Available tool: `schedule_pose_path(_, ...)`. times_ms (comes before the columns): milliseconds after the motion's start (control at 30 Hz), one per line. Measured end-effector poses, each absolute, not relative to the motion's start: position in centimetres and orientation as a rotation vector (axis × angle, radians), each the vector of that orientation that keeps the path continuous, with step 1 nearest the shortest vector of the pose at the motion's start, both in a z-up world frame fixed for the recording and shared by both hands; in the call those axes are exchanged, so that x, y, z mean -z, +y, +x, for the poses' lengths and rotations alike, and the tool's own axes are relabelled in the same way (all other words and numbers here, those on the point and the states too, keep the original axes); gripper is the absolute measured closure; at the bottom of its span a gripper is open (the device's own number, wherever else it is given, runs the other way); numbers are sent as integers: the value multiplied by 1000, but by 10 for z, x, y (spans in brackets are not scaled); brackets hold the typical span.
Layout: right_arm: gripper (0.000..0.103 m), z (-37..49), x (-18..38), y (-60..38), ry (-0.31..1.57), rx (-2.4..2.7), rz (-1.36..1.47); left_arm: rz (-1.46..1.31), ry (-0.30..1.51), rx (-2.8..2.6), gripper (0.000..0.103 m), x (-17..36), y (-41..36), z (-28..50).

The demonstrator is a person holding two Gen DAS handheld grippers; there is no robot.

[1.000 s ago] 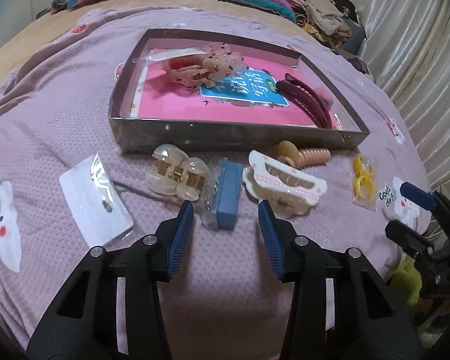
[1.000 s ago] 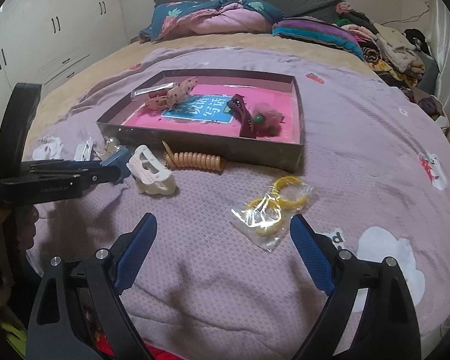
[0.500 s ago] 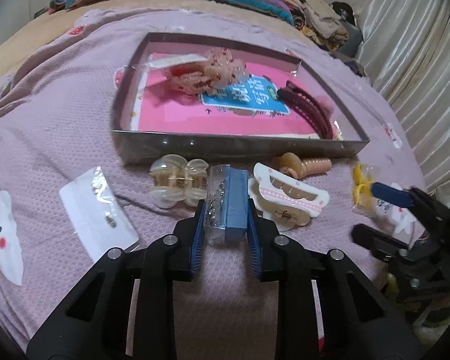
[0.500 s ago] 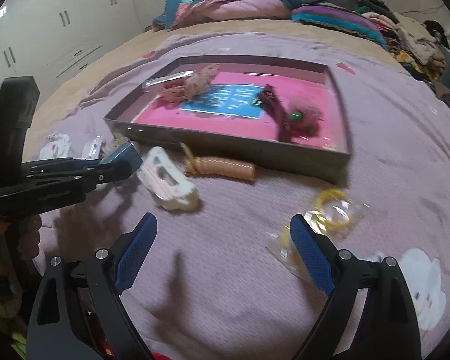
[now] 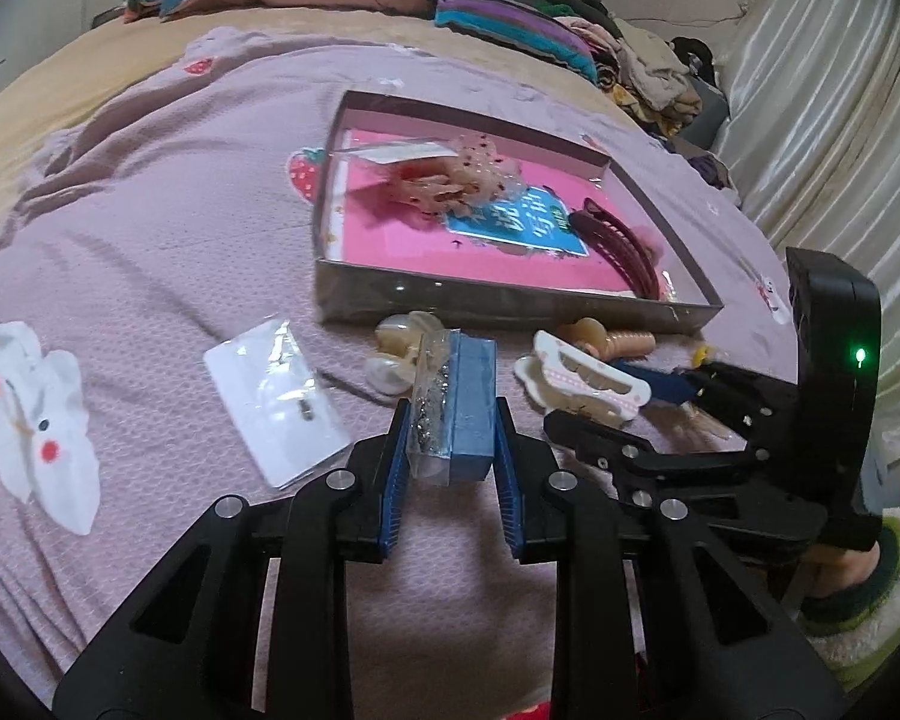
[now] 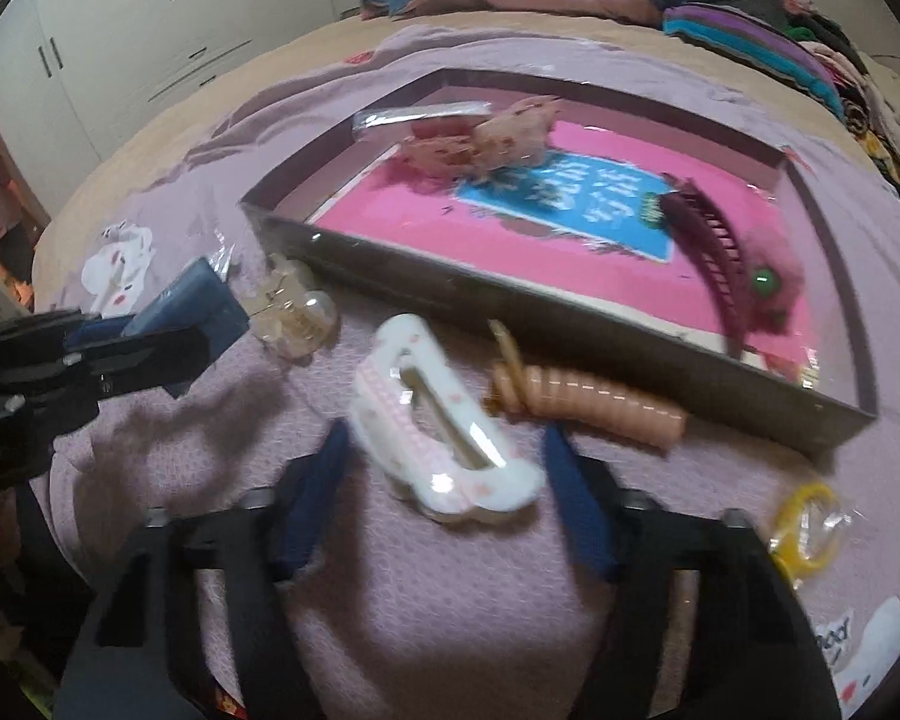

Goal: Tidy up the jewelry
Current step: 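Grasp the blue packaged clip card with the left tool while the right tool grasps the white claw clip, then carry the blue card into the tray and release it while the right tool releases the white claw clip there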

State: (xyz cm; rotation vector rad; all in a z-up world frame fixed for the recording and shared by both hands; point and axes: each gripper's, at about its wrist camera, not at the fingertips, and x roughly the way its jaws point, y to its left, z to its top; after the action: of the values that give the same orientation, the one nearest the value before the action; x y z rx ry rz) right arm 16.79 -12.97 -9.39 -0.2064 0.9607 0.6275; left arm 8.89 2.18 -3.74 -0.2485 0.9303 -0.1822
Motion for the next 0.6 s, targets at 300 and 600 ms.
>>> schedule_pose_path(300, 52, 141, 84, -152, 888, -606, -178, -241, 918, 189, 85, 33, 20, 88)
schedule_pose_path(600, 52, 130, 63, -222, 850, -459, -70, -208, 912, 228, 85, 28, 2, 85)
